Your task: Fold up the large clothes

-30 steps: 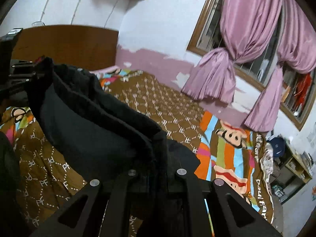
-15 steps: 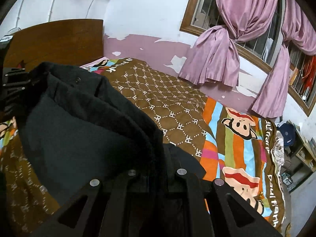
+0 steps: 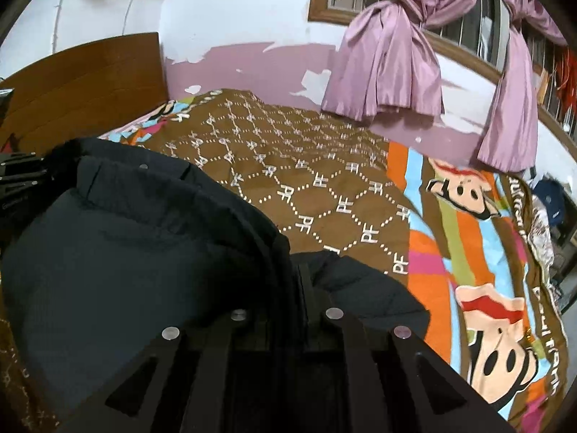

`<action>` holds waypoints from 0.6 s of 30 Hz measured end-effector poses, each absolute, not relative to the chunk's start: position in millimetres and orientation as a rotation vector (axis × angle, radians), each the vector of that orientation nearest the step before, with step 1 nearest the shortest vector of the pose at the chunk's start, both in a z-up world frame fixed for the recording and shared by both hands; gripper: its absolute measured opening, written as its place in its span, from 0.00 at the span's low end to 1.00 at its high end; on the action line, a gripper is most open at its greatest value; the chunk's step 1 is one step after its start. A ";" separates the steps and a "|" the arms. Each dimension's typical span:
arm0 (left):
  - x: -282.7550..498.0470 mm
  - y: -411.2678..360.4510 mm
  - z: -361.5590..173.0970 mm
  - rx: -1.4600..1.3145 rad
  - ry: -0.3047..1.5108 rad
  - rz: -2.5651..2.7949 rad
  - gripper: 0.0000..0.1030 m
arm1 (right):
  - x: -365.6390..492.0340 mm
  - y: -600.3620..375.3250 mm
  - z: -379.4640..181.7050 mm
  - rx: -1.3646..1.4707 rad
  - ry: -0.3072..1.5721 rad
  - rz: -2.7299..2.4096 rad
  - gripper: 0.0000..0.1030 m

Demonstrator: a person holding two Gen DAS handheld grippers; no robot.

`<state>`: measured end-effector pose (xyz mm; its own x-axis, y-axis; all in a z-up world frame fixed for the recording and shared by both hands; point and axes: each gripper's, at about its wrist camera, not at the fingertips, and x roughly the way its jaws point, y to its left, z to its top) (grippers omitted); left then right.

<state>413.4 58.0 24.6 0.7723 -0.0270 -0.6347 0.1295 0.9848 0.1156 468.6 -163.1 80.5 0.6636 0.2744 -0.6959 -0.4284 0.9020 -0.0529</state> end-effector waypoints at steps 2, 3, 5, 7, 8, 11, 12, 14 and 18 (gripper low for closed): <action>421.1 64.5 23.4 0.091 0.708 -0.099 0.16 | 473.7 -165.0 76.9 -0.200 0.762 0.407 0.11; 422.6 68.9 24.8 0.060 0.706 -0.105 0.27 | 474.7 -166.2 76.1 -0.191 0.763 0.408 0.12; 423.2 75.8 32.9 0.007 0.681 -0.106 0.57 | 474.6 -168.5 76.0 -0.182 0.764 0.401 0.16; 417.7 83.0 41.2 -0.043 0.641 -0.105 0.76 | 472.7 -170.8 77.9 -0.169 0.758 0.389 0.24; 413.5 88.0 45.7 -0.079 0.617 -0.106 0.79 | 470.9 -173.3 79.9 -0.154 0.751 0.386 0.34; 406.8 99.8 55.8 -0.136 0.607 -0.119 0.79 | 463.7 -179.2 87.8 -0.110 0.721 0.367 0.64; 404.3 101.4 57.7 -0.134 0.606 -0.113 0.79 | 460.3 -180.8 91.9 -0.100 0.707 0.357 0.65; 393.4 102.8 62.7 -0.112 0.586 -0.113 0.79 | 453.7 -181.0 100.6 -0.097 0.688 0.362 0.71; 366.2 94.6 70.3 -0.030 0.506 -0.140 0.80 | 440.9 -182.4 112.7 -0.059 0.668 0.398 0.88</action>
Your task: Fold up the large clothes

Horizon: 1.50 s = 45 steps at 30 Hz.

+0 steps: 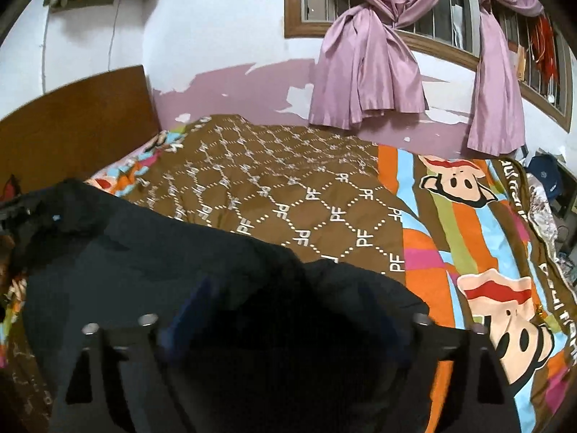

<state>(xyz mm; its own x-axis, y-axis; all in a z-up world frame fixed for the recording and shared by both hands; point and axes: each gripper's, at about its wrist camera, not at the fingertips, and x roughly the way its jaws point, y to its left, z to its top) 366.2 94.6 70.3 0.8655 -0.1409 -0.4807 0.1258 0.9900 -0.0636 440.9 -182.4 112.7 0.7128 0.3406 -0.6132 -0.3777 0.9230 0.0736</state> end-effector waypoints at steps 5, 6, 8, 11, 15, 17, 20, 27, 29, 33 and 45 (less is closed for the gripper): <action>340.5 81.8 63.6 -0.010 0.485 -0.241 0.86 | 413.1 -191.1 123.0 -0.013 0.625 0.415 0.94; 337.1 77.1 59.9 -0.011 0.499 -0.270 0.86 | 406.7 -193.7 124.6 -0.008 0.613 0.412 0.94; 333.8 68.2 51.4 -0.012 0.536 -0.311 0.86 | 395.7 -199.3 127.0 0.001 0.586 0.404 0.94; 331.6 54.8 40.2 -0.016 0.576 -0.372 0.86 | 387.0 -202.2 126.8 0.010 0.567 0.412 0.96; 332.7 42.6 24.1 -0.016 0.632 -0.425 0.86 | 387.8 -194.7 102.8 0.026 0.685 0.473 0.96; 332.2 39.1 18.2 -0.014 0.652 -0.442 0.86 | 387.8 -190.7 89.0 0.034 0.741 0.502 0.96; 332.4 31.8 8.7 0.025 0.672 -0.446 0.87 | 385.7 -181.0 64.0 0.022 0.826 0.536 0.96; 350.2 28.1 -17.0 0.053 0.733 -0.401 0.94 | 399.1 -164.1 38.0 -0.030 0.866 0.532 0.98; 357.4 24.7 -21.6 0.073 0.750 -0.367 0.98 | 410.3 -159.7 31.6 -0.041 0.871 0.522 1.00; 374.3 21.6 -28.4 0.091 0.780 -0.324 0.99 | 432.3 -159.5 23.2 -0.010 0.896 0.501 1.00; 429.7 53.1 -23.3 -0.001 0.797 -0.256 0.99 | 485.6 -155.7 22.1 -0.051 0.934 0.439 1.00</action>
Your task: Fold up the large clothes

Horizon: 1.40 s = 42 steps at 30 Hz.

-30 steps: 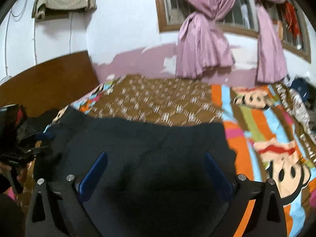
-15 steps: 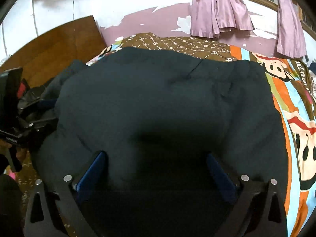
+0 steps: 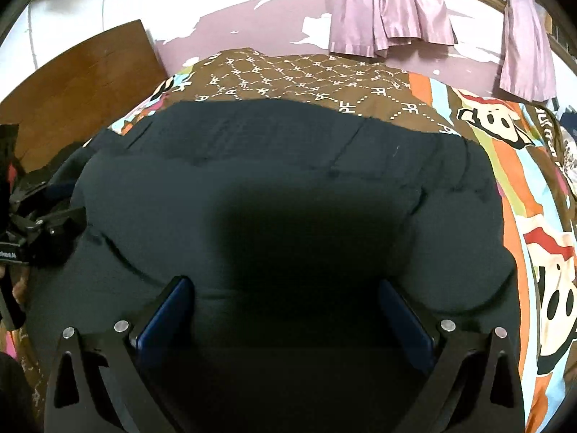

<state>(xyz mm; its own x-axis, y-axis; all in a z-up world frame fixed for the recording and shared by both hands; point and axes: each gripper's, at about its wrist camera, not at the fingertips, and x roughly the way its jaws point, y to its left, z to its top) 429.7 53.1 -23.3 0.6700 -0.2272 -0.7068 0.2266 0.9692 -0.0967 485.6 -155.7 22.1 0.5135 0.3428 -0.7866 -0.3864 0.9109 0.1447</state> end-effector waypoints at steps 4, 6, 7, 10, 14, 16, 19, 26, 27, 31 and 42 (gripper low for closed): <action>437.4 50.7 -23.7 0.013 0.801 -0.252 0.99 | 496.2 -154.8 17.6 -0.095 0.916 0.447 1.00; 443.5 47.2 -25.8 0.028 0.815 -0.253 0.99 | 503.5 -154.8 15.5 -0.130 0.912 0.454 1.00; 446.5 45.0 -26.3 0.029 0.822 -0.253 0.99 | 508.4 -156.9 14.1 -0.126 0.920 0.456 1.00; 455.0 46.8 -27.3 0.004 0.821 -0.264 0.99 | 517.5 -165.9 12.0 -0.091 0.926 0.435 1.00; 460.5 57.9 -28.7 -0.070 0.805 -0.284 0.99 | 520.9 -176.1 5.8 -0.032 0.939 0.428 1.00; 459.7 58.1 -31.8 -0.080 0.800 -0.284 0.99 | 521.7 -175.9 2.6 -0.027 0.957 0.438 1.00; 458.3 51.7 -33.9 -0.064 0.806 -0.280 0.99 | 521.8 -175.7 -0.2 -0.025 0.966 0.441 1.00; 457.1 51.4 -39.1 -0.075 0.815 -0.287 0.99 | 516.9 -172.1 -4.7 -0.047 0.954 0.438 1.00; 456.2 50.1 -39.6 -0.067 0.810 -0.282 0.99 | 516.3 -170.7 -5.9 -0.056 0.955 0.436 1.00; 454.6 43.9 -42.4 -0.042 0.803 -0.272 0.99 | 515.9 -169.8 -9.8 -0.064 0.967 0.439 1.00; 454.3 46.5 -46.3 -0.048 0.800 -0.278 0.99 | 513.7 -174.4 -13.7 -0.029 0.958 0.457 1.00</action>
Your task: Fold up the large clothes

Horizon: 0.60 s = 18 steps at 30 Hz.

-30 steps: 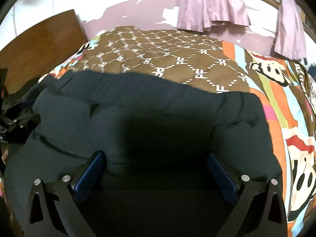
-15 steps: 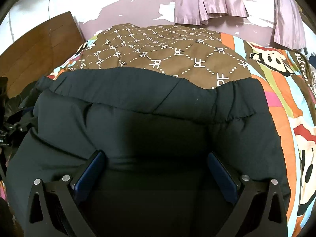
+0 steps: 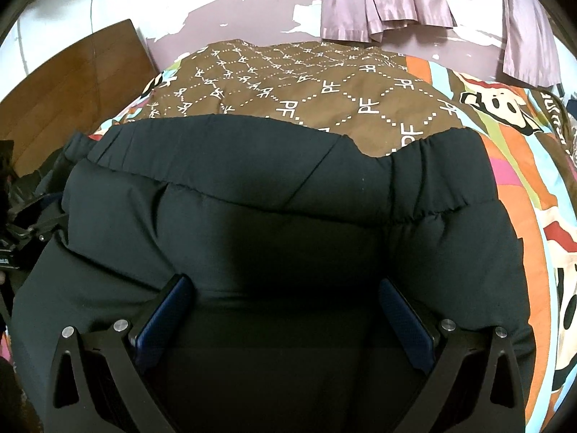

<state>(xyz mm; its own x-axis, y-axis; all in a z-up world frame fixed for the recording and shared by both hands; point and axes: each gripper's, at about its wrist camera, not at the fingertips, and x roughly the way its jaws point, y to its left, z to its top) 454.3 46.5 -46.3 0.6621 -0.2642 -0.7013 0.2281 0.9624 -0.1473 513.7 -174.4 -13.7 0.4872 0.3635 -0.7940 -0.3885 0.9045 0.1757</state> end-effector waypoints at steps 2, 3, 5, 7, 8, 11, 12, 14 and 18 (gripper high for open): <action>454.0 46.5 -46.6 -0.050 0.800 -0.279 0.99 | 513.1 -174.0 -13.9 -0.026 0.957 0.458 1.00; 454.2 47.0 -47.0 -0.054 0.798 -0.282 0.99 | 513.0 -174.3 -13.8 -0.025 0.957 0.458 1.00; 454.5 47.8 -47.9 -0.057 0.796 -0.284 0.99 | 513.1 -174.6 -13.6 -0.024 0.954 0.459 1.00; 453.3 48.1 -48.8 -0.059 0.792 -0.286 0.99 | 512.6 -174.7 -13.6 -0.023 0.950 0.459 1.00; 453.3 48.2 -48.8 -0.059 0.792 -0.286 0.99 | 512.4 -174.4 -13.4 -0.024 0.949 0.458 1.00; 452.5 48.5 -49.5 -0.063 0.785 -0.289 0.99 | 511.4 -173.8 -13.3 -0.026 0.945 0.457 1.00; 451.8 49.3 -49.7 -0.066 0.776 -0.291 0.99 | 510.8 -173.7 -13.1 -0.026 0.941 0.457 1.00; 448.6 50.7 -50.3 -0.072 0.754 -0.295 0.99 | 509.8 -174.3 -12.2 -0.023 0.934 0.460 1.00; 445.2 50.9 -50.2 -0.076 0.733 -0.299 0.99 | 507.9 -177.9 -11.3 -0.003 0.917 0.470 1.00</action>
<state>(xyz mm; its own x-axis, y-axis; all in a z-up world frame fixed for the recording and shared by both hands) 445.2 50.9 -50.2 0.7028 -0.2947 -0.6474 0.2419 0.9549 -0.1721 507.9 -177.9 -11.3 0.5149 0.3895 -0.7637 -0.3923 0.8991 0.1940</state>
